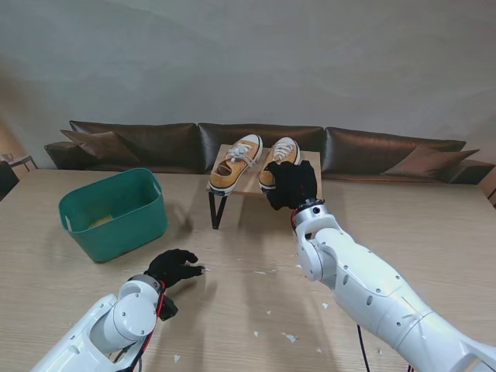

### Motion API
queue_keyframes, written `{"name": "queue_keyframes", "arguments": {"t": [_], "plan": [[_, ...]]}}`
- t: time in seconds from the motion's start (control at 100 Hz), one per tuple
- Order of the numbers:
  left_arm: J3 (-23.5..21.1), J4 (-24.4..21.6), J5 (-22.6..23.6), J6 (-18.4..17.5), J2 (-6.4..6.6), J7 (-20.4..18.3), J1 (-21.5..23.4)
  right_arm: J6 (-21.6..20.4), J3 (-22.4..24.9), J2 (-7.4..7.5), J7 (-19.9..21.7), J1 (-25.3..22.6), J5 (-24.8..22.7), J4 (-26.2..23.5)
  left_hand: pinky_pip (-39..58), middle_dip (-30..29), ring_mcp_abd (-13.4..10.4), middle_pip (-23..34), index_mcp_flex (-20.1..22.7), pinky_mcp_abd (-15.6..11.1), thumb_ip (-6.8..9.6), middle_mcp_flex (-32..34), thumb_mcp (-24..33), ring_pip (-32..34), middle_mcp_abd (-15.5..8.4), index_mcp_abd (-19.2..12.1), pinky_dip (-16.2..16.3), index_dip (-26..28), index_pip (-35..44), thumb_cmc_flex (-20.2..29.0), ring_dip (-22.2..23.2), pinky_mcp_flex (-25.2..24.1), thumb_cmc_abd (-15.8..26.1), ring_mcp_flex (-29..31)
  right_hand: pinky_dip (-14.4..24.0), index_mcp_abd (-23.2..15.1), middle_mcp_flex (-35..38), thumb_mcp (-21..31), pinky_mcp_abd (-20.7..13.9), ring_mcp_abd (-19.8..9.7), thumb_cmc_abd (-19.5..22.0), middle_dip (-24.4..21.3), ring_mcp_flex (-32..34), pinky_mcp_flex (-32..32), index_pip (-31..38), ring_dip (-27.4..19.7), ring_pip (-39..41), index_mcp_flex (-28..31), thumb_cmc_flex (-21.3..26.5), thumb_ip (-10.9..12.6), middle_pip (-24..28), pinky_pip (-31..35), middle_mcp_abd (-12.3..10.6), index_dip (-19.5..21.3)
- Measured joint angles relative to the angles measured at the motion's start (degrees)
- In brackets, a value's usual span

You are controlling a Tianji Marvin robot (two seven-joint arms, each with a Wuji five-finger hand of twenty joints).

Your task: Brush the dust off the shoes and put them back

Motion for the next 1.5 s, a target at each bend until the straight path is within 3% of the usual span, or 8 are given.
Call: {"name": "queue_keyframes", "arguments": {"t": [0.06, 0.12, 0.26, 0.64, 0.83, 1.11, 1.37, 1.5], "plan": [[0.0, 0.0, 0.0, 0.0, 0.0, 0.0, 0.0, 0.0, 0.0, 0.0, -0.1, -0.1, 0.0, 0.0, 0.0, 0.0, 0.0, 0.0, 0.0, -0.1, 0.0, 0.0, 0.0, 0.0, 0.0, 0.0, 0.0, 0.0, 0.0, 0.0, 0.0, 0.0, 0.0, 0.0, 0.0, 0.7, -2.2, 0.0, 0.0, 0.2, 0.5, -0.8, -1.1, 0.0, -2.3, 0.0, -0.6, -1.4, -0.7, 4.4, 0.0, 0.0, -0.3, 0.4], [0.0, 0.1, -0.1, 0.0, 0.0, 0.0, -0.1, 0.1, 0.1, -0.01, -0.2, -0.2, 0.0, 0.0, 0.0, 0.0, 0.0, 0.0, 0.0, -0.3, 0.0, 0.0, 0.0, 0.0, 0.0, 0.0, 0.0, 0.0, 0.0, 0.0, 0.0, 0.0, 0.0, 0.0, 0.0, 2.2, -4.8, 0.0, 0.0, 0.5, 1.9, -1.5, -2.8, 0.0, -5.4, 0.0, -0.4, -3.9, -1.2, 6.5, 0.0, 0.0, -0.3, 0.8], [0.0, 0.2, -0.1, -0.2, 0.0, 0.0, -0.2, 0.5, 0.6, -0.04, -0.2, -0.4, 0.0, -0.2, 0.0, 0.0, 0.0, 0.0, 0.0, -0.6, 0.0, 0.0, 0.0, 0.0, 0.0, 0.0, 0.0, 0.0, 0.0, 0.0, 0.0, 0.0, 0.0, -0.1, 0.0, 6.5, -9.4, 0.0, 0.0, 0.6, 1.9, -2.4, -4.1, 0.0, -11.9, 0.0, 0.9, -8.6, -2.2, 6.5, -0.1, 0.0, -0.9, -1.1], [0.0, 0.8, -0.1, -0.9, 0.02, -0.4, -0.6, 0.7, 2.5, 0.8, 2.0, -1.1, -1.0, -2.2, 0.0, 0.0, -0.1, 0.0, 0.0, -1.4, 0.0, 0.0, 0.0, -0.2, 0.0, 0.0, 0.0, 0.0, 0.0, 0.0, 0.0, 0.0, 0.0, -0.1, 0.0, 7.9, -15.8, -2.6, 0.1, 2.3, 2.7, -5.5, -11.1, 0.0, -20.2, -0.1, 0.5, -13.6, -4.8, 6.6, -3.4, 0.0, -1.9, -8.6], [0.0, 1.0, -0.1, -1.2, 0.05, -0.5, -0.7, 0.7, 2.9, 1.46, 5.3, -1.3, -1.6, -3.5, 0.0, 0.0, -0.4, 0.0, 0.0, -1.7, 0.0, 0.0, 0.0, -0.4, 0.0, 0.0, 0.0, 0.0, 0.0, 0.0, 0.0, 0.0, 0.0, -0.2, 0.0, 6.4, -20.7, -4.2, 0.1, 3.2, 5.2, -7.7, -16.1, 0.0, -24.1, -0.8, -3.1, -16.5, -6.4, 7.6, -7.7, -1.7, -2.0, -11.9], [-0.2, 0.8, 0.6, -1.3, 0.32, -1.5, -0.6, 0.1, 6.0, 1.71, 5.8, -3.2, -1.6, -6.8, 0.0, 0.0, -1.2, 0.0, 0.0, -2.7, 0.0, 0.0, 0.0, -0.8, 0.0, 0.0, -0.3, 0.0, 0.0, 0.0, -0.6, 0.0, 0.0, -0.2, 0.0, 3.6, -22.2, -9.5, 1.7, 4.9, 11.1, -10.9, -19.4, -0.1, -26.3, -3.6, -10.7, -18.3, -8.6, 8.3, -11.4, -7.4, -2.0, -13.8], [-0.2, 1.1, 0.9, -3.1, 0.74, -3.1, -1.3, -4.3, 14.3, 2.4, 8.8, -10.5, -0.4, -16.4, 0.8, 0.0, 0.0, 0.0, -0.1, 0.8, 0.0, 0.0, 0.0, -0.8, 0.0, 0.0, -0.8, 0.0, 0.0, 0.0, -0.4, 1.0, 0.0, -0.1, 0.0, -1.0, -22.8, -18.6, 4.4, 7.2, 20.7, -12.8, -22.6, -0.1, -29.6, -8.1, -21.7, -14.7, -10.1, 11.2, -16.0, -16.1, -2.7, -14.2], [0.0, 1.9, 0.7, -5.1, 0.78, -3.4, -2.1, -7.3, 19.2, 2.7, 10.2, -16.1, 1.6, -22.4, 0.8, 0.0, 0.0, 0.0, -0.2, 1.5, 0.0, 0.0, 0.0, -0.6, 0.0, 0.0, -0.8, 0.0, 0.0, 0.0, -0.3, 1.0, 0.0, 1.1, -2.3, -2.3, -22.2, -21.1, 5.8, 7.9, 21.6, -13.5, -23.8, -0.1, -32.3, -10.7, -28.4, -12.6, -10.1, 12.3, -19.2, -21.0, -2.7, -14.2]]}}
